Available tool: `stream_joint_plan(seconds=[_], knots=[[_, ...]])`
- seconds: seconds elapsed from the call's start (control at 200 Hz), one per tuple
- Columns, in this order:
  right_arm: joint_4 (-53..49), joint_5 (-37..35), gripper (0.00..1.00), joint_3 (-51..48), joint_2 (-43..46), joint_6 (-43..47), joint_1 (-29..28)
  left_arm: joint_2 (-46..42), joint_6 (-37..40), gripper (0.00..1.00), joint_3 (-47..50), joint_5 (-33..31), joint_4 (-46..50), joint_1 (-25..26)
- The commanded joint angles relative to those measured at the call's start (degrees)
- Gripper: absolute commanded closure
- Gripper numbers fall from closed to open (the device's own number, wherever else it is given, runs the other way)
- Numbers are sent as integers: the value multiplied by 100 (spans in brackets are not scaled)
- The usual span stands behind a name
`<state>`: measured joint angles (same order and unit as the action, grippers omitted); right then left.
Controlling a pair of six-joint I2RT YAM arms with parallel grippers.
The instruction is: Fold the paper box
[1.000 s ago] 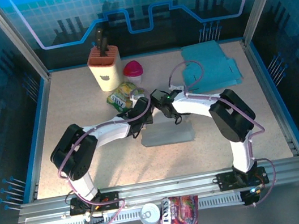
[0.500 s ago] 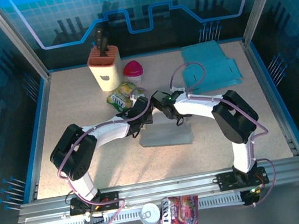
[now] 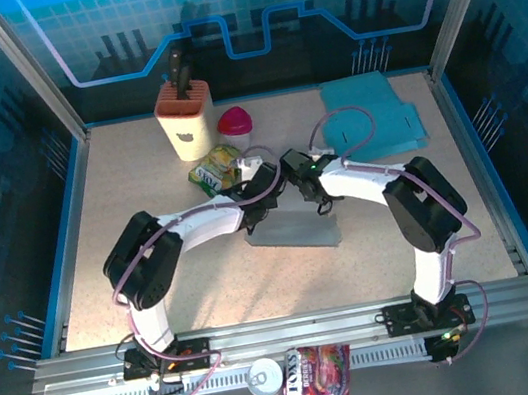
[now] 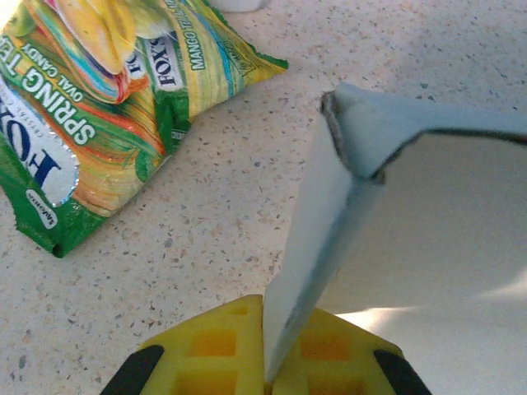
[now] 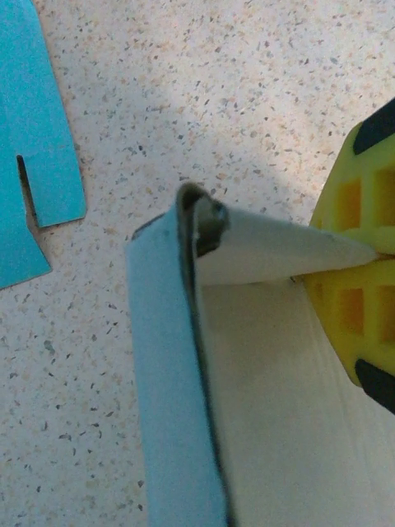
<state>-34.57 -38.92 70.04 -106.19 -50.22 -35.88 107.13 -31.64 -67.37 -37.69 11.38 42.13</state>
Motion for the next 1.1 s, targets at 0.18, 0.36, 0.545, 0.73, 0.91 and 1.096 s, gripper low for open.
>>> stream_joint_plan(seconds=[0.18,0.36,0.545,0.73,0.91,1.096], knots=[[919,403,100,-652,360,376,-349,758,-482,100,190,-1195,457,-20],[1197,512,100,-878,621,504,-323,729,-362,100,213,-1122,434,-53],[1340,639,100,-986,697,559,-297,898,-435,100,8,-1090,648,-96],[1748,982,90,-1229,859,754,-189,1038,-449,100,-81,-966,662,-116],[1683,1029,94,-1135,753,776,-130,933,-252,100,-37,-701,466,-152],[1467,915,100,-1058,576,598,-104,242,-53,63,332,-445,130,-150]])
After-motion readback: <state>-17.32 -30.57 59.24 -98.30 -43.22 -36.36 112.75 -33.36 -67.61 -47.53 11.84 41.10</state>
